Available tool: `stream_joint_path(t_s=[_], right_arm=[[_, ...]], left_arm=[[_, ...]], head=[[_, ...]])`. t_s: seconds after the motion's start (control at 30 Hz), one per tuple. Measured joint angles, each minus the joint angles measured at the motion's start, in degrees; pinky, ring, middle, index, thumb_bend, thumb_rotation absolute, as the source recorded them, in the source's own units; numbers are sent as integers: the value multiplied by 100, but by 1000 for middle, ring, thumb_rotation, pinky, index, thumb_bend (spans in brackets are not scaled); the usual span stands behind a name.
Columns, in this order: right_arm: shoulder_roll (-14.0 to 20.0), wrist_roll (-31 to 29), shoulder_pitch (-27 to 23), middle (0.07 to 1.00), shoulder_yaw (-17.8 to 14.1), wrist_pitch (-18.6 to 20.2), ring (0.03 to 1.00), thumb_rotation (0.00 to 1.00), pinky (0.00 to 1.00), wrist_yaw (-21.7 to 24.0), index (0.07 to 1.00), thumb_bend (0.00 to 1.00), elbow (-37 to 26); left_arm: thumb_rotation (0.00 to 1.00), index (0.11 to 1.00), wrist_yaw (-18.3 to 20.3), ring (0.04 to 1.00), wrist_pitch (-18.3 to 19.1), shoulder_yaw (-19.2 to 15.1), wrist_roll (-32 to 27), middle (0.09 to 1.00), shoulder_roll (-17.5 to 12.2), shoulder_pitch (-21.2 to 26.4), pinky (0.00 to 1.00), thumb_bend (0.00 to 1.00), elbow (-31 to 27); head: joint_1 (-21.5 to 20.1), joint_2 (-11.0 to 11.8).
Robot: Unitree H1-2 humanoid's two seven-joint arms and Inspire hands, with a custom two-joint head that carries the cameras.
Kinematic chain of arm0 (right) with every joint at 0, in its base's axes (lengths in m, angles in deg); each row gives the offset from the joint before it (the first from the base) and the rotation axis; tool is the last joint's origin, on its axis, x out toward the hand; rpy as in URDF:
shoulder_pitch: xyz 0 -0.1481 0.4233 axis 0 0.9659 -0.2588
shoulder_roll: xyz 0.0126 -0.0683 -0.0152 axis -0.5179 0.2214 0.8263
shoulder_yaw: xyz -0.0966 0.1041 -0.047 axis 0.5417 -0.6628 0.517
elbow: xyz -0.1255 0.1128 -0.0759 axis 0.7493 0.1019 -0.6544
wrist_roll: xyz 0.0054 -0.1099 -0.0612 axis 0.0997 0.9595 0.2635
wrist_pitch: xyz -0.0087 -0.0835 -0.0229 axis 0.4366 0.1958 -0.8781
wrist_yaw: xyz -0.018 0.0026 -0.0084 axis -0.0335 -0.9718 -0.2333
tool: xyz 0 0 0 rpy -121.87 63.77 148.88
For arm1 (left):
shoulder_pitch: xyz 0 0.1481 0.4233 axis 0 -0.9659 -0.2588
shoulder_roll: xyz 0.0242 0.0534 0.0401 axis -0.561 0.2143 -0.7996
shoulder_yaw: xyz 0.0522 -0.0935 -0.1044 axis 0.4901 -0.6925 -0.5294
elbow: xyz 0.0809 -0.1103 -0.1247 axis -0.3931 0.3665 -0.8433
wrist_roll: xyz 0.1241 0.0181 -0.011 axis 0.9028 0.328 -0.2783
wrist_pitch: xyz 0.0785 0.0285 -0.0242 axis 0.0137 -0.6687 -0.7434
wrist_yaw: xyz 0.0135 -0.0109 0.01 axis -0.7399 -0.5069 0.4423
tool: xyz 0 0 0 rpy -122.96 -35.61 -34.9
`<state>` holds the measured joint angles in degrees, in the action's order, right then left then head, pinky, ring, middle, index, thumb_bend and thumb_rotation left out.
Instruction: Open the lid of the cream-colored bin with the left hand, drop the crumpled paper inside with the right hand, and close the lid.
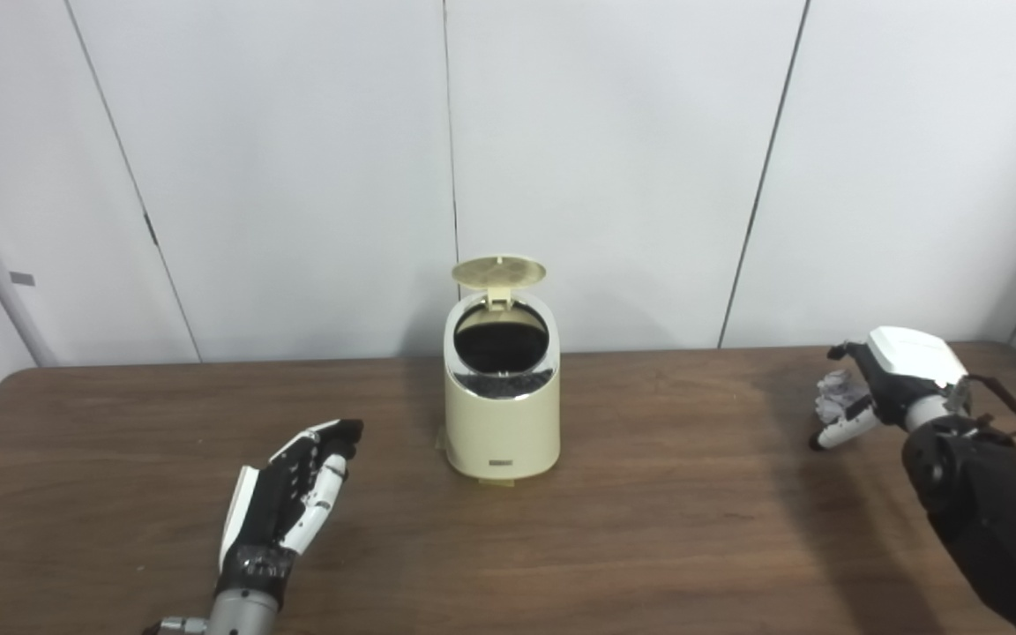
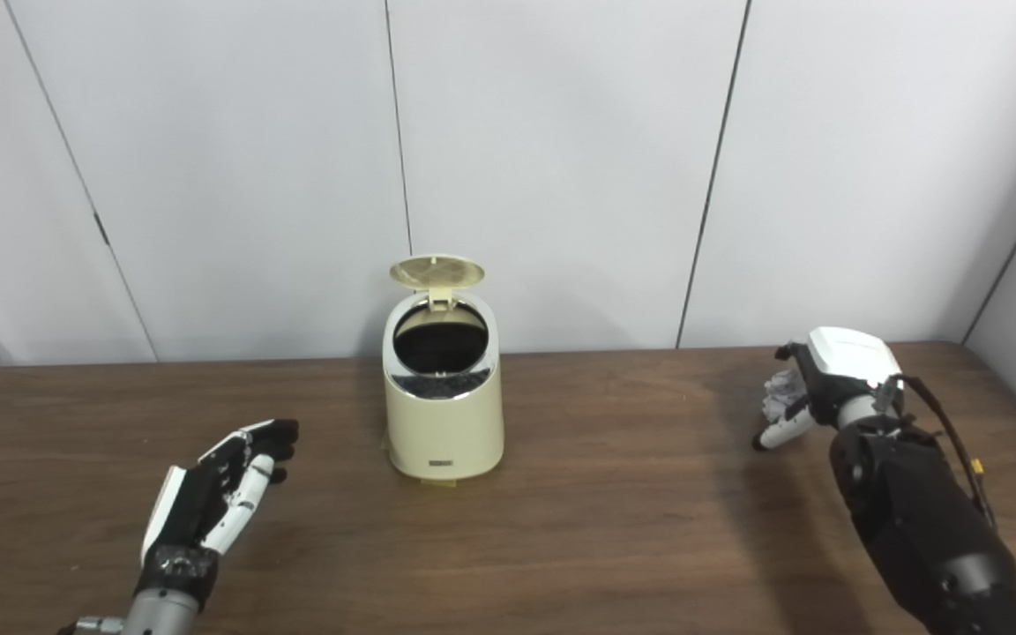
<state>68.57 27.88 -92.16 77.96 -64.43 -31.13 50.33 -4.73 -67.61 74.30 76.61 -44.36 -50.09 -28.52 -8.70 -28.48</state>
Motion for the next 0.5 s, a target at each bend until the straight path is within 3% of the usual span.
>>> stream_joint_path(t_s=[0.2, 0.5], right_arm=[[-1, -163, -116, 917, 70, 42, 854, 253, 596, 109, 817, 932, 287], [36, -403, -254, 905, 192, -63, 816, 213, 603, 129, 836, 904, 476]], left_arm=[[639, 775, -3, 793, 0, -43, -118, 788, 12, -25, 751, 157, 0], [568, 771, -37, 788, 2, -44, -170, 784, 41, -220, 738, 144, 0]], head=[[44, 9], [-35, 44]])
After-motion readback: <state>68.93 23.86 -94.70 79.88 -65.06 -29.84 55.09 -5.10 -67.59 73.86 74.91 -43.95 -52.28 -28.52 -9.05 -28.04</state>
